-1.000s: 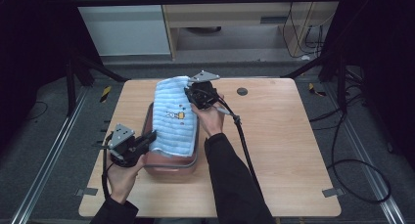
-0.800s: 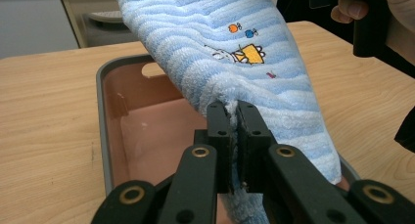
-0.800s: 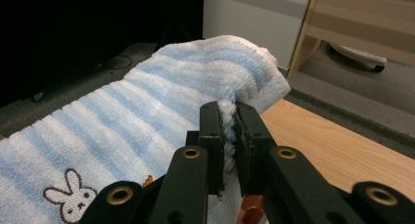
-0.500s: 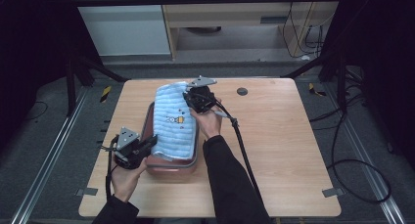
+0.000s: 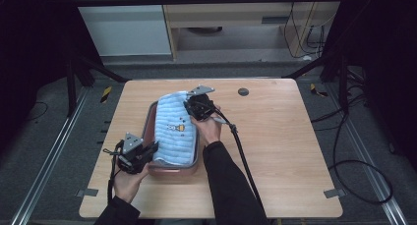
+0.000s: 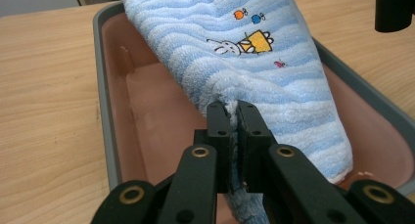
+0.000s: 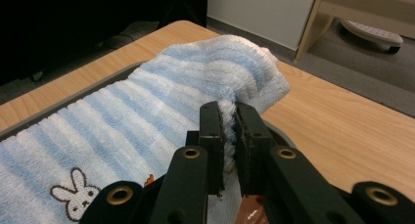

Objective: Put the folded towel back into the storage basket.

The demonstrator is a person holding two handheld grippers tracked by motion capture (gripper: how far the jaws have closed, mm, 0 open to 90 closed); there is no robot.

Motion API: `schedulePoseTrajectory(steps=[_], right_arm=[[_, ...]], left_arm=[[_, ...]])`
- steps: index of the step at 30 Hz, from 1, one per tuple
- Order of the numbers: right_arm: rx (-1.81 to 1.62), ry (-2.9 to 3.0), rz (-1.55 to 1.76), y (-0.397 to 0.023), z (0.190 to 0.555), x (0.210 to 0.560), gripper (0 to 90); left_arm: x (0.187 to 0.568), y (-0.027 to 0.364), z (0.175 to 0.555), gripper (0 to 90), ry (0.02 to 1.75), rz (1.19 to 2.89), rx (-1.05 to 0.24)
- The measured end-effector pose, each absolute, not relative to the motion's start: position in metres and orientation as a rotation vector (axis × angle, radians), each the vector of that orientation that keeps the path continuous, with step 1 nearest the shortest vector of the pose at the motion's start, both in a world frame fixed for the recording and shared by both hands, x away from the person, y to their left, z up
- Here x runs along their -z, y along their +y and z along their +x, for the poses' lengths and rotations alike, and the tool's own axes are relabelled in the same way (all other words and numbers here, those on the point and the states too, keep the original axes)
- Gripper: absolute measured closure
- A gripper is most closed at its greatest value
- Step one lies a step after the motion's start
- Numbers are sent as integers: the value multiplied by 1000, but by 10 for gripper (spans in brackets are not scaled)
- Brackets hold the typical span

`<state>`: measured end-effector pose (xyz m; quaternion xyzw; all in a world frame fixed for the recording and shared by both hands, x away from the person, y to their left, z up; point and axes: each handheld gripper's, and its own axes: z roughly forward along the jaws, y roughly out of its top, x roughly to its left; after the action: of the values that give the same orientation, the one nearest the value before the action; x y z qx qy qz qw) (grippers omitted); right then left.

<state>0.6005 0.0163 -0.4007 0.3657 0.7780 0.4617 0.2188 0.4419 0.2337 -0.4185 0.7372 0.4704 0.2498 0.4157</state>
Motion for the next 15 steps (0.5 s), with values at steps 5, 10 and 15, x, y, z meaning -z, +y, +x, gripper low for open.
schedulePoseTrajectory(steps=[5, 10, 15], right_arm=[[-1271, 2167, 1021, 19, 599, 411, 829], [-1259, 2175, 1038, 19, 598, 417, 825], [-1226, 2176, 1053, 17, 597, 424, 781]], left_arm=[[423, 236, 441, 855, 1199, 1864, -616], [427, 237, 443, 854, 1215, 1876, -601], [431, 238, 445, 812, 1234, 1880, -596]])
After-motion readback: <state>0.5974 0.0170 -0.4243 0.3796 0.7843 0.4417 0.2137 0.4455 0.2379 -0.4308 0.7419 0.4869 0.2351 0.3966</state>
